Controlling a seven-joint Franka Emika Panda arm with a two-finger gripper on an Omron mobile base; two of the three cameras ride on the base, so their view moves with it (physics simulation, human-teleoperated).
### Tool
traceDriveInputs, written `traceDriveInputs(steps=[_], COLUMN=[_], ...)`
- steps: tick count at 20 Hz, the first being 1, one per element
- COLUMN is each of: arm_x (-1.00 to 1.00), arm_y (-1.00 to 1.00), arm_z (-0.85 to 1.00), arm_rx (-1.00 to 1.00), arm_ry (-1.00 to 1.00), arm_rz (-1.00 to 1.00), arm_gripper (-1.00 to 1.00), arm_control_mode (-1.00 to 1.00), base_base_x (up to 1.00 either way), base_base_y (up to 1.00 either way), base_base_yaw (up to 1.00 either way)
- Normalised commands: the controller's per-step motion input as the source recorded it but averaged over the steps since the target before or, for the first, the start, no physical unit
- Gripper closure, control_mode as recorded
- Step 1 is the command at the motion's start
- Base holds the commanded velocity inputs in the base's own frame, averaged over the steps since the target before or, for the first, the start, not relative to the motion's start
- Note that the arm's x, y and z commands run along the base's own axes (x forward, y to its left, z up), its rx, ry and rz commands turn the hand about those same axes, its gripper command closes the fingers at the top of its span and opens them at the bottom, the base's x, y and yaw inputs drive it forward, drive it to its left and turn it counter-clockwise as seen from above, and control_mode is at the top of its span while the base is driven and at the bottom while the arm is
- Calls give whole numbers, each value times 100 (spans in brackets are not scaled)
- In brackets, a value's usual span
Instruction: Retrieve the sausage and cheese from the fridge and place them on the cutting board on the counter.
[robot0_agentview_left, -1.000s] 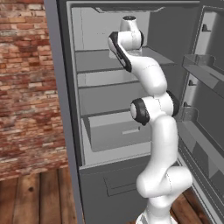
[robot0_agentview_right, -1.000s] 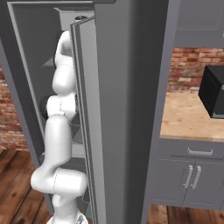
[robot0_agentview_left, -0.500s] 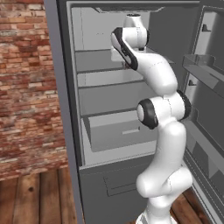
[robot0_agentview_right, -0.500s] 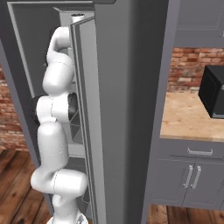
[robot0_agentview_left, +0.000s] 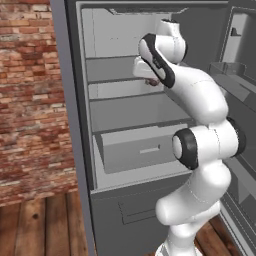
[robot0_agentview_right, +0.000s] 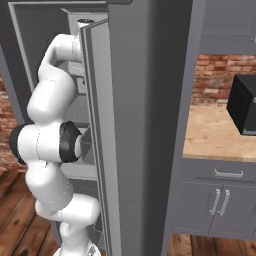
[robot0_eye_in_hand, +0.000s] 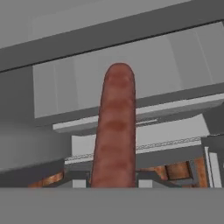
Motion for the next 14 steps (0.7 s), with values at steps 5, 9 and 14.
traceDriveInputs(steps=[5,9,14], arm_x=[-83,-74,-82], arm_y=[8,15,21], arm_z=[12,1,-39], arm_rx=[2,0,0], arm_ry=[1,4,-2], arm_rz=[7,9,8], arm_gripper=[100,100,100], arm_control_mode=[-100,-100,-100], base_base_x=[0,0,0], base_base_y=[0,0,0], base_base_yaw=[0,0,0])
